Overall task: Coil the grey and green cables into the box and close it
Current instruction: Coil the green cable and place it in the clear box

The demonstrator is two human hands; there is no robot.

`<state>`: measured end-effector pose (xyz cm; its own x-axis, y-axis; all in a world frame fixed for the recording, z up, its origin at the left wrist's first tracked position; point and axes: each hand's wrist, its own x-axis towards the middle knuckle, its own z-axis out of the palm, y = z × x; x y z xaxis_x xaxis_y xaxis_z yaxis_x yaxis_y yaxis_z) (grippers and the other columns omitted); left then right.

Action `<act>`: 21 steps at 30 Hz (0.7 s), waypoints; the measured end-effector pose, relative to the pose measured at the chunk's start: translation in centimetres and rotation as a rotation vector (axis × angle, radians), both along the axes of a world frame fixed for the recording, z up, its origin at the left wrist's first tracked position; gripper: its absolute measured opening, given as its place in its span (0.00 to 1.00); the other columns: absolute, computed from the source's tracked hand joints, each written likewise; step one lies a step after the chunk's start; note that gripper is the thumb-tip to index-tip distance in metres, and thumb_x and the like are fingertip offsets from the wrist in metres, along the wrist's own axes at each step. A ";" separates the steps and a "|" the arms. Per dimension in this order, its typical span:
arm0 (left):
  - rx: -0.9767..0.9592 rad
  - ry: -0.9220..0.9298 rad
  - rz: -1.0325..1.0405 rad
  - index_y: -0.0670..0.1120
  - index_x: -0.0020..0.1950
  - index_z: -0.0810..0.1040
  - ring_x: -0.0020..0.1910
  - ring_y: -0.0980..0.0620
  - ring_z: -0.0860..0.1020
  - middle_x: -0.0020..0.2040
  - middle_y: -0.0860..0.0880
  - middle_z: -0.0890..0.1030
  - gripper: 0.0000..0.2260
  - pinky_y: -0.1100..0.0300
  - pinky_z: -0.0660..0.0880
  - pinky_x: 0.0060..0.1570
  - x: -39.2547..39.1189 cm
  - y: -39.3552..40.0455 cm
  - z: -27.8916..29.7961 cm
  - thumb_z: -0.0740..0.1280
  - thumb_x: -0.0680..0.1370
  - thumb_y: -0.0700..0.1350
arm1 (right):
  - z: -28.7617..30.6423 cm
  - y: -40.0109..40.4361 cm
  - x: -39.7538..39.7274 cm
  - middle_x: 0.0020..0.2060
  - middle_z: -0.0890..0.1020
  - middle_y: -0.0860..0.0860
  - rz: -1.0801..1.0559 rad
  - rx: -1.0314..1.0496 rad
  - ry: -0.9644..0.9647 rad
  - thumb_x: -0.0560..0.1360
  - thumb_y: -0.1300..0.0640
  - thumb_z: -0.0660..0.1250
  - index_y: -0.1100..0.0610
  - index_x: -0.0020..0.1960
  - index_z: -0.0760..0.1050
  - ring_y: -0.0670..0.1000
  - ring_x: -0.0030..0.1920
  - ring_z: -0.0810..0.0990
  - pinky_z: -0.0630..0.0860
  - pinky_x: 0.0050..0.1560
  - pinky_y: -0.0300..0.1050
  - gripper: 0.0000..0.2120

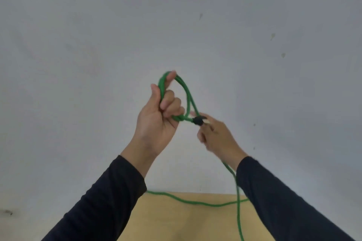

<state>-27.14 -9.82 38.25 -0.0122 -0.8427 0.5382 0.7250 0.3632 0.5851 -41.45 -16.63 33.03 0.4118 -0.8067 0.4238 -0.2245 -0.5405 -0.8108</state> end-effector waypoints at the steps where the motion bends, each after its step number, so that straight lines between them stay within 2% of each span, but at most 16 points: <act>1: -0.018 0.034 0.056 0.48 0.61 0.73 0.25 0.59 0.60 0.26 0.54 0.61 0.18 0.68 0.62 0.31 0.8 -0.3 0.6 0.47 0.82 0.52 | -0.9 0.7 0.3 0.27 0.72 0.48 0.016 -0.018 0.112 0.80 0.55 0.54 0.42 0.58 0.75 0.40 0.24 0.67 0.65 0.27 0.34 0.14; 3: -0.003 -0.021 0.269 0.51 0.64 0.70 0.28 0.58 0.64 0.28 0.55 0.67 0.17 0.67 0.66 0.36 2.5 -1.2 1.1 0.47 0.82 0.51 | -1.6 2.2 0.8 0.28 0.72 0.46 0.075 -0.061 0.326 0.80 0.50 0.54 0.49 0.62 0.73 0.44 0.27 0.69 0.68 0.31 0.36 0.14; 4: 0.022 -0.134 0.423 0.52 0.65 0.69 0.29 0.58 0.65 0.29 0.55 0.69 0.16 0.65 0.66 0.37 3.1 -1.5 1.0 0.47 0.83 0.51 | -1.4 3.0 1.0 0.28 0.72 0.46 0.107 -0.092 0.404 0.80 0.50 0.55 0.50 0.62 0.73 0.46 0.27 0.69 0.68 0.32 0.38 0.14; 6: 0.039 -0.522 0.740 0.54 0.67 0.66 0.30 0.57 0.66 0.32 0.53 0.70 0.16 0.61 0.67 0.38 3.4 -1.9 0.1 0.47 0.83 0.51 | 0.3 4.2 1.4 0.28 0.73 0.46 0.152 -0.178 0.489 0.79 0.50 0.58 0.53 0.57 0.74 0.46 0.26 0.69 0.68 0.31 0.38 0.12; 7: 0.016 -0.726 0.825 0.55 0.68 0.66 0.31 0.57 0.67 0.33 0.52 0.72 0.16 0.61 0.68 0.39 3.2 -1.9 -0.8 0.47 0.82 0.51 | 1.4 4.6 1.5 0.28 0.73 0.46 0.162 -0.235 0.523 0.78 0.51 0.59 0.55 0.54 0.76 0.45 0.26 0.69 0.67 0.31 0.38 0.11; 9: -0.044 -1.004 0.820 0.58 0.67 0.67 0.34 0.57 0.73 0.37 0.52 0.76 0.16 0.63 0.71 0.42 2.4 -1.5 -2.9 0.49 0.82 0.53 | 4.0 5.0 1.4 0.27 0.73 0.45 0.160 -0.357 0.601 0.76 0.51 0.63 0.57 0.47 0.78 0.43 0.27 0.69 0.67 0.32 0.39 0.10; 10: -0.056 -1.066 0.773 0.60 0.65 0.69 0.37 0.58 0.76 0.39 0.55 0.78 0.15 0.64 0.73 0.44 2.2 -1.1 -3.9 0.50 0.81 0.54 | 5.2 4.9 1.1 0.27 0.73 0.45 0.145 -0.389 0.619 0.74 0.51 0.66 0.56 0.45 0.78 0.43 0.26 0.69 0.67 0.32 0.38 0.09; 11: -0.052 -1.083 0.716 0.59 0.61 0.72 0.38 0.58 0.76 0.39 0.57 0.79 0.14 0.63 0.73 0.44 2.0 -0.7 -4.6 0.51 0.81 0.54 | 6.3 4.6 0.7 0.27 0.74 0.45 0.132 -0.379 0.595 0.72 0.51 0.69 0.54 0.43 0.79 0.43 0.26 0.69 0.67 0.31 0.36 0.07; 13: -0.016 -1.035 0.565 0.49 0.53 0.76 0.30 0.55 0.71 0.30 0.54 0.74 0.14 0.57 0.70 0.39 1.7 0.1 -5.5 0.53 0.80 0.53 | 7.8 3.8 -0.4 0.26 0.75 0.45 0.152 -0.271 0.463 0.67 0.53 0.74 0.52 0.40 0.80 0.42 0.27 0.69 0.67 0.32 0.34 0.04; 15: 0.027 -0.961 0.436 0.43 0.53 0.75 0.27 0.54 0.64 0.26 0.53 0.67 0.16 0.53 0.67 0.38 1.4 0.8 -5.8 0.53 0.80 0.52 | 8.5 2.8 -1.4 0.28 0.77 0.50 0.217 -0.179 0.364 0.65 0.55 0.76 0.51 0.39 0.80 0.46 0.31 0.72 0.70 0.37 0.40 0.06; 16: 0.039 -0.923 0.388 0.43 0.54 0.76 0.26 0.54 0.61 0.26 0.53 0.64 0.17 0.55 0.67 0.37 1.3 1.1 -5.8 0.52 0.80 0.51 | 8.7 2.4 -1.7 0.29 0.77 0.51 0.240 -0.156 0.320 0.65 0.55 0.76 0.52 0.40 0.80 0.47 0.32 0.73 0.72 0.38 0.42 0.07; 18: 0.058 -0.833 0.298 0.47 0.54 0.79 0.25 0.54 0.58 0.24 0.55 0.60 0.18 0.63 0.65 0.32 1.2 1.5 -5.3 0.51 0.80 0.49 | 8.6 1.7 -2.1 0.28 0.76 0.48 0.243 -0.141 0.209 0.64 0.54 0.76 0.52 0.41 0.81 0.46 0.31 0.71 0.69 0.34 0.35 0.07; 21: 0.117 -0.667 0.155 0.48 0.52 0.82 0.24 0.54 0.54 0.24 0.54 0.54 0.20 0.63 0.57 0.28 1.5 1.7 -4.6 0.50 0.77 0.48 | 7.9 1.0 -2.1 0.25 0.73 0.44 0.236 -0.094 0.081 0.65 0.49 0.72 0.51 0.43 0.82 0.51 0.29 0.65 0.64 0.28 0.35 0.09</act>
<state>-25.62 -8.09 33.65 -0.1835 -0.9134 0.3634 0.1413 0.3414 0.9293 -43.51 -15.62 40.97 0.6198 -0.6431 0.4498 -0.1455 -0.6574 -0.7393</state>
